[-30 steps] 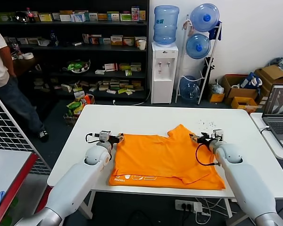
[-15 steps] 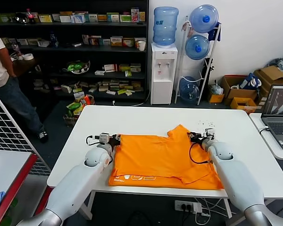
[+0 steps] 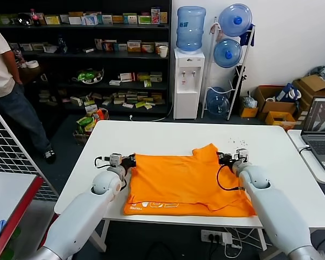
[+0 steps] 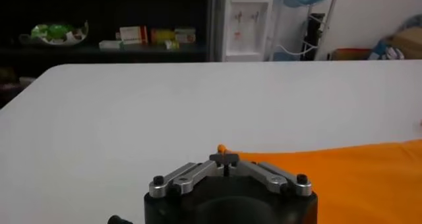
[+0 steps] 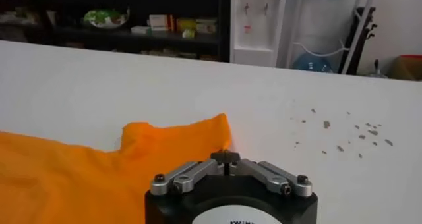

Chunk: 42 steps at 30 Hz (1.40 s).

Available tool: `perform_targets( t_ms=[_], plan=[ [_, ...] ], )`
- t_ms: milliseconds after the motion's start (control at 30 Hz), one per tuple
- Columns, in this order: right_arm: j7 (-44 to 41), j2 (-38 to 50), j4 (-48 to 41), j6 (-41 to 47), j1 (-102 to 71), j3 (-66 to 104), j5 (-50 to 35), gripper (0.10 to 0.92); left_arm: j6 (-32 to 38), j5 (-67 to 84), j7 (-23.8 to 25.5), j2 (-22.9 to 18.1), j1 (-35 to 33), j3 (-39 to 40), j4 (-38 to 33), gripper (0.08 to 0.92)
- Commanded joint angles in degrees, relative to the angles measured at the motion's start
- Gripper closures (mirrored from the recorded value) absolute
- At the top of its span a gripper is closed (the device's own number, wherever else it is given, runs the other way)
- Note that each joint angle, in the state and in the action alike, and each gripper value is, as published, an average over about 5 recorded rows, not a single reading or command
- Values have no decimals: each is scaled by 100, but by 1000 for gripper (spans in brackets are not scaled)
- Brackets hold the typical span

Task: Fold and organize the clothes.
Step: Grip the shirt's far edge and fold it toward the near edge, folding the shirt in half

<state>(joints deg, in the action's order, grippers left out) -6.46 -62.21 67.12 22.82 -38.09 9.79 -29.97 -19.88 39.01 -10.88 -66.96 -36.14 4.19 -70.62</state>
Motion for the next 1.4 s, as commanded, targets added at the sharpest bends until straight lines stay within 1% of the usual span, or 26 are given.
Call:
perform_targets(
  t_ms=[33,233,400,533,733,800,900,1067,1100,1167,1233,1400],
  plan=[
    [541,551,1819,-135,-1137,344,-141,901,87,189,-87,510,-548,-113,-1444,910],
    [850,1147,2963,198,-2257,889,-354,901,-49,521,-233,1124,-1270,-219,-2459,910],
    [965,1405,3871,531,-3450,1536,-461,901,-119,627,-296,1601,-1972,-305,-3332,910],
    [1029,1485,4512,736,-4398,2027,-429,901,-201,652,-380,1847,-2552,-424,-3795,910],
    [1022,1477,5035,903,-5424,2581,-358,901,-280,604,-480,2054,-3266,-592,-4205,910],
    [1005,1452,5109,927,-5608,2655,-294,901,-265,548,-485,2048,-3427,-620,-4267,910],
    [973,1391,5079,940,-5712,2683,-187,901,-197,324,-512,1920,-3568,-603,-4254,910],
    [941,1259,4848,853,-5559,2557,31,901,126,-61,-563,1618,-3550,-551,-4071,907],
    [958,1234,4821,807,-5506,2523,63,888,166,-62,-560,1571,-3521,-562,-4041,896],
    [988,1191,4809,734,-5403,2464,101,845,233,-50,-572,1482,-3450,-577,-3983,864],
    [1007,1170,4852,715,-5338,2425,101,775,264,-2,-587,1401,-3366,-597,-3900,810],
    [1017,1157,4940,701,-5301,2382,95,637,276,139,-592,1215,-3207,-637,-3611,662]
  ],
)
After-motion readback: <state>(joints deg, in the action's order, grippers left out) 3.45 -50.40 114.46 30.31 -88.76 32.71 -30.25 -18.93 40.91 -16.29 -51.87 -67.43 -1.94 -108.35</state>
